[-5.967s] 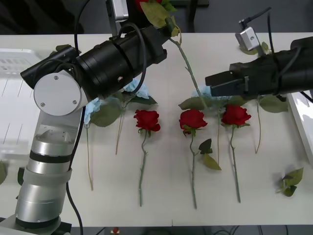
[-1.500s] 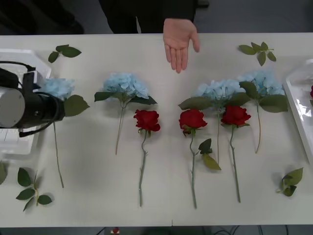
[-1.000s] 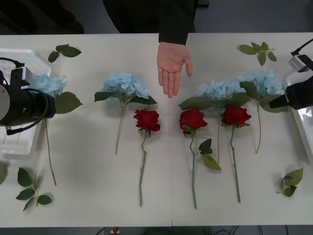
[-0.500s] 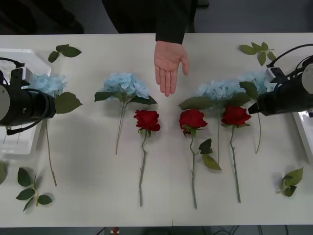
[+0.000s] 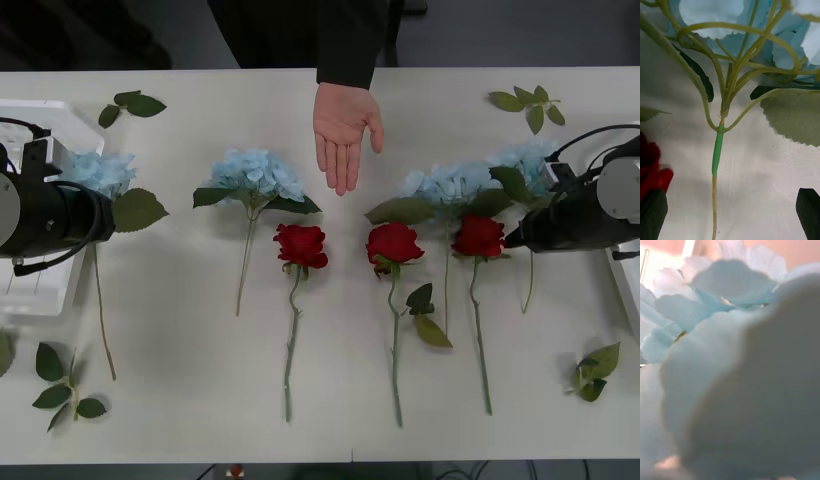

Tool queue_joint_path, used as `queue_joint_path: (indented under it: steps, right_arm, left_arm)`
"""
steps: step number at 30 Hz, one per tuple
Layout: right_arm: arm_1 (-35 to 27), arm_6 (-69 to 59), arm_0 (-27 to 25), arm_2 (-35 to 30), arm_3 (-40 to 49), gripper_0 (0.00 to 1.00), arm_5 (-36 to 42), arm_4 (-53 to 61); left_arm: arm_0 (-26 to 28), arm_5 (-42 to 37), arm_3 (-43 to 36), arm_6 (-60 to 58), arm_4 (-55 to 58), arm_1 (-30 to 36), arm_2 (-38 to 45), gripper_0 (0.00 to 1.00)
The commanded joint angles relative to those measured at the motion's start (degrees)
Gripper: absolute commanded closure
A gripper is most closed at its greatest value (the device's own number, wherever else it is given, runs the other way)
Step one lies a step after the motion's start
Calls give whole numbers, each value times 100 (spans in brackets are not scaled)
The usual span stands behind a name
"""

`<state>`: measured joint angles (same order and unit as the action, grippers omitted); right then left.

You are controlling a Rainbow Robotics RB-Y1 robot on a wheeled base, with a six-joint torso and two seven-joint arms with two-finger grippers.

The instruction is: Place the red flowers into the right box and the blue flowers into the left box. If a person shows an open palm, hand one flower to the person first, then continue sorting.

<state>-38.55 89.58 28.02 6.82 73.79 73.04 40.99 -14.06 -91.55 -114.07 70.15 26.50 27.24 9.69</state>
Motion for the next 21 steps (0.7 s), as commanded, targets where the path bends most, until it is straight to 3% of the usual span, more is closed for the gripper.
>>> queue_joint_path:
  steps: [1,3,8,13,16,19,21]
  right_arm:
    - [190,-72,63,-111,21,0,-88,-108]
    - [242,-72,72,-111,13,0,-97,-179]
    - [357,-81,72,-102,21,20,-185,-319]
    - [436,-72,72,-93,21,49,-185,-460]
    - [453,-72,72,-84,13,51,-185,-522]
    - [488,-64,81,-84,-49,78,-211,-566]
    - [488,-55,72,-67,-49,85,-229,-592]
  left_arm:
    - [-140,-39,-133,113,48,71,-55,100]
    - [-140,-47,-133,113,57,71,-64,100]
    - [-140,-74,-133,113,66,71,-55,100]
    - [-140,-65,-133,113,66,53,-55,100]
    - [-140,-65,-133,113,75,53,-64,100]
    - [-140,-65,-133,113,66,62,-55,100]
    - [-140,-74,-133,113,75,53,-64,100]
